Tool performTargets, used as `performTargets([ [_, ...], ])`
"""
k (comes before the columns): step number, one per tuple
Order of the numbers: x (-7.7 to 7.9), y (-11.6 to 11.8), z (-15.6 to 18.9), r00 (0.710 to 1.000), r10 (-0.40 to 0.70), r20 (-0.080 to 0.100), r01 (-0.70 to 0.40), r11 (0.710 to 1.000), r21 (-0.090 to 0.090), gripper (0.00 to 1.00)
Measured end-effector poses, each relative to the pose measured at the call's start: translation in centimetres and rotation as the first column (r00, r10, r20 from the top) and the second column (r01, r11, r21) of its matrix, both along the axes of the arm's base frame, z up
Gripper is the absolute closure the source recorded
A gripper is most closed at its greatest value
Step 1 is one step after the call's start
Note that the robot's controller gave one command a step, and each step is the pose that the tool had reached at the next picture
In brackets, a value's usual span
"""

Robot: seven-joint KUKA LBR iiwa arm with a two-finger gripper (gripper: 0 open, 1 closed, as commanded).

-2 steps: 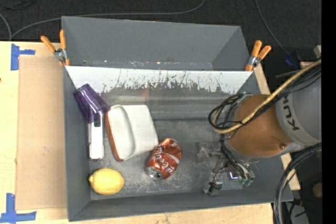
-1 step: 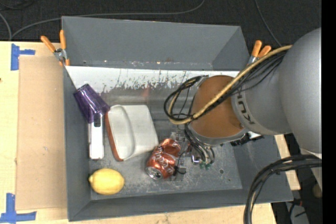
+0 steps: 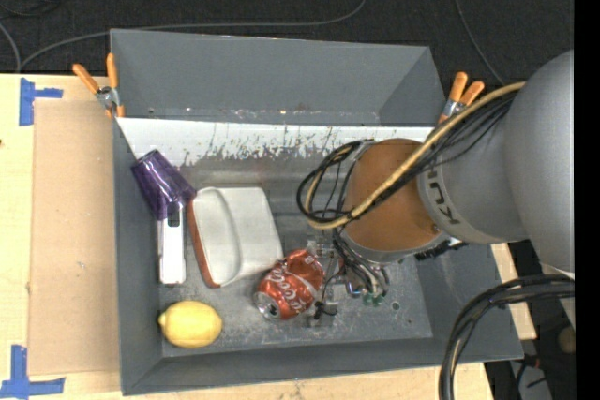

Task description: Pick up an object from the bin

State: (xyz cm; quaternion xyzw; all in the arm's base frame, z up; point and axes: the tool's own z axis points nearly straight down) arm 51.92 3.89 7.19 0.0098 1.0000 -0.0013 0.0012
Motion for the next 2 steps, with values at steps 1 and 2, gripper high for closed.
performTargets([
  [1, 0.3, 1.0, -0.1, 1.0, -0.01, 0.0, 0.01, 1.0, 0.001, 0.0],
  [2, 3.0, 2.6, -0.1, 0.971, 0.239, -0.002, -0.239, 0.971, 0.0, 1.0],
])
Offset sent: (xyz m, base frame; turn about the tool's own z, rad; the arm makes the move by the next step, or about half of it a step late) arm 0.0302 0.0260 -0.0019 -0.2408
